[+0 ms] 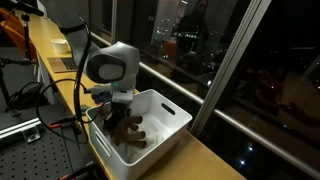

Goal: Put the objects from the white container on the left side of the table then place them back in the container.

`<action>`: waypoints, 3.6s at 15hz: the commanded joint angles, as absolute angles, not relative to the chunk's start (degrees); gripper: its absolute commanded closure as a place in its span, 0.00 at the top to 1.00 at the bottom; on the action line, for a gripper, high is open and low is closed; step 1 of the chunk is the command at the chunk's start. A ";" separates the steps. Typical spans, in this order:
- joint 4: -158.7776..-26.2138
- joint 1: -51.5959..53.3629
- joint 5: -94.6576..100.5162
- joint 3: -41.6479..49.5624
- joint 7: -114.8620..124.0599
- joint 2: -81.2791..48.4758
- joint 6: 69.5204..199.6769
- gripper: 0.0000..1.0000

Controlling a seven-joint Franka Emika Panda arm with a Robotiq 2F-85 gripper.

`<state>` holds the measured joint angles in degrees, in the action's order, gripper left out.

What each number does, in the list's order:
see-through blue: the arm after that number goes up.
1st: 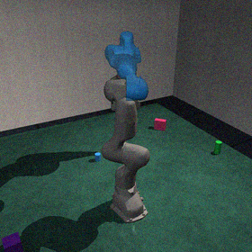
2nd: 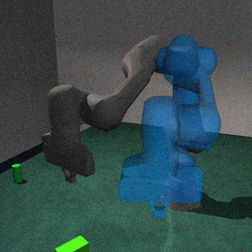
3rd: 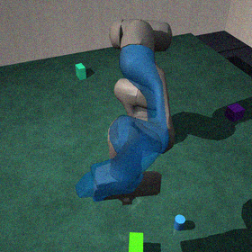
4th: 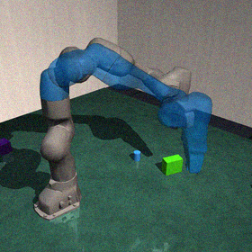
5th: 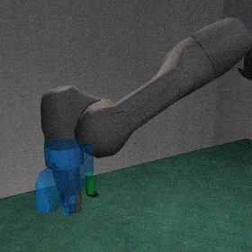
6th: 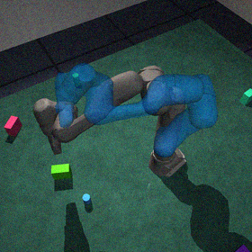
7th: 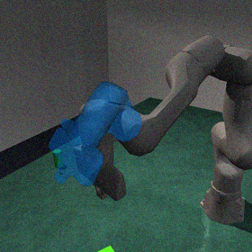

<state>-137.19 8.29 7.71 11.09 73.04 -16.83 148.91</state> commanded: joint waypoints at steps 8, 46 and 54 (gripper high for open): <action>-131.14 9.00 23.43 -2.40 87.77 7.52 128.64 0.00; -117.56 16.81 7.65 -7.07 81.25 -11.84 125.59 1.00; -125.10 8.57 11.92 -1.65 80.15 -6.34 130.56 1.00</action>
<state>-122.57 11.10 11.92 -2.81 81.28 -8.44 127.93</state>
